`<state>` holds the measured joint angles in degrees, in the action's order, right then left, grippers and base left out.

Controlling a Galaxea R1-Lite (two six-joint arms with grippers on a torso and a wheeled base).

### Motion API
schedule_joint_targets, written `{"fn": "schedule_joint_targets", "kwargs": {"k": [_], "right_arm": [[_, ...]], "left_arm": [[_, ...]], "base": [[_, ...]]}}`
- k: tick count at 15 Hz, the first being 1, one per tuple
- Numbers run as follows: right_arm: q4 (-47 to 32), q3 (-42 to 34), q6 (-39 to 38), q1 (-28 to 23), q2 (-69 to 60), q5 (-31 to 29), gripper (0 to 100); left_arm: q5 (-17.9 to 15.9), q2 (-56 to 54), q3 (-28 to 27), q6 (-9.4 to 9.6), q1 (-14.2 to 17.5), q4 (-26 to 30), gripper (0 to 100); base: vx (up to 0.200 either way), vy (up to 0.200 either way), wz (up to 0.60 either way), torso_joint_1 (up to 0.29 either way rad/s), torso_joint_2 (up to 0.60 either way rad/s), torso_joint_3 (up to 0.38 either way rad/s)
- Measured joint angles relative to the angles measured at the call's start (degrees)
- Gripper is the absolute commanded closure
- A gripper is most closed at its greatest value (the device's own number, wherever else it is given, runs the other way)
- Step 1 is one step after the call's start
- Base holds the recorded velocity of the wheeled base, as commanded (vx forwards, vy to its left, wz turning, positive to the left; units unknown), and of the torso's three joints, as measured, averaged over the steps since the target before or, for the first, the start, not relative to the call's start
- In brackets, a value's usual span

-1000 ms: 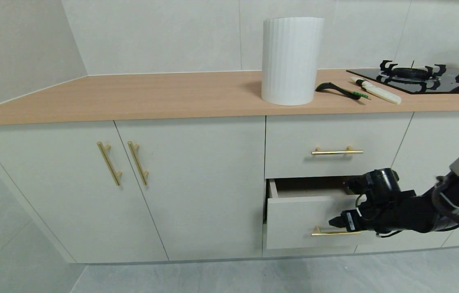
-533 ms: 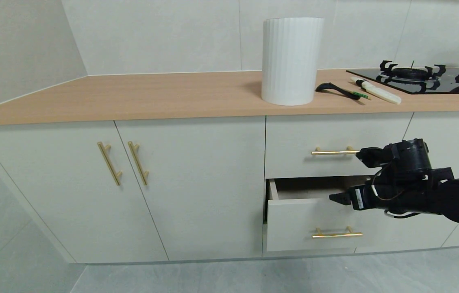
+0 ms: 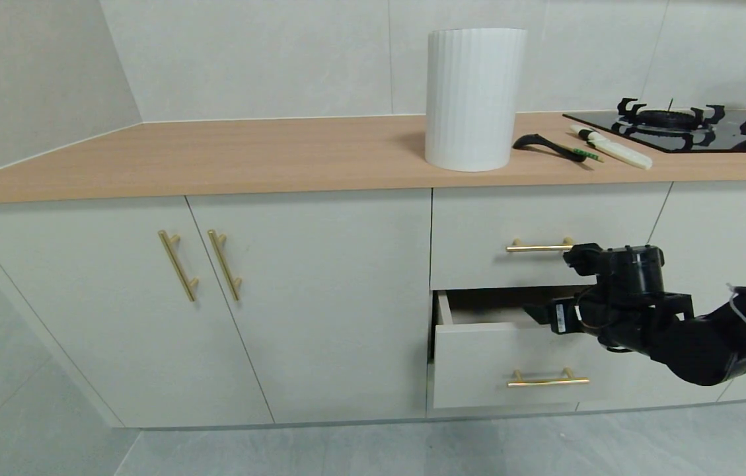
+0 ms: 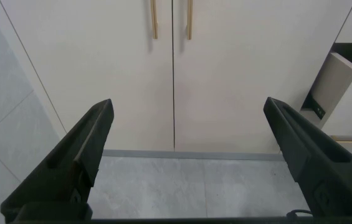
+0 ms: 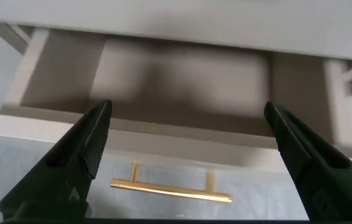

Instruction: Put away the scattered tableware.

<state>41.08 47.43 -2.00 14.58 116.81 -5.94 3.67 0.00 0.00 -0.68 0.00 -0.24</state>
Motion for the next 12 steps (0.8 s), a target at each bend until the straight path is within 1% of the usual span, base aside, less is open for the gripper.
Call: {"fn": "schedule_joint_targets", "kwargs": {"k": [7,12], "right_arm": [[0.82,1.1,-1.23,0.09,4.57,-0.57,0],[-2.33,0.79,-1.28,0.07,4.35,-0.49,0]], "left_arm": [[-0.01,0.0,0.0,0.0,0.0,0.0,0],[-0.01,0.0,0.0,0.0,0.0,0.02,0]], "base": [[0.0,0.0,0.0,0.0,0.0,0.0],[0.0,0.0,0.0,0.0,0.0,0.0]]}}
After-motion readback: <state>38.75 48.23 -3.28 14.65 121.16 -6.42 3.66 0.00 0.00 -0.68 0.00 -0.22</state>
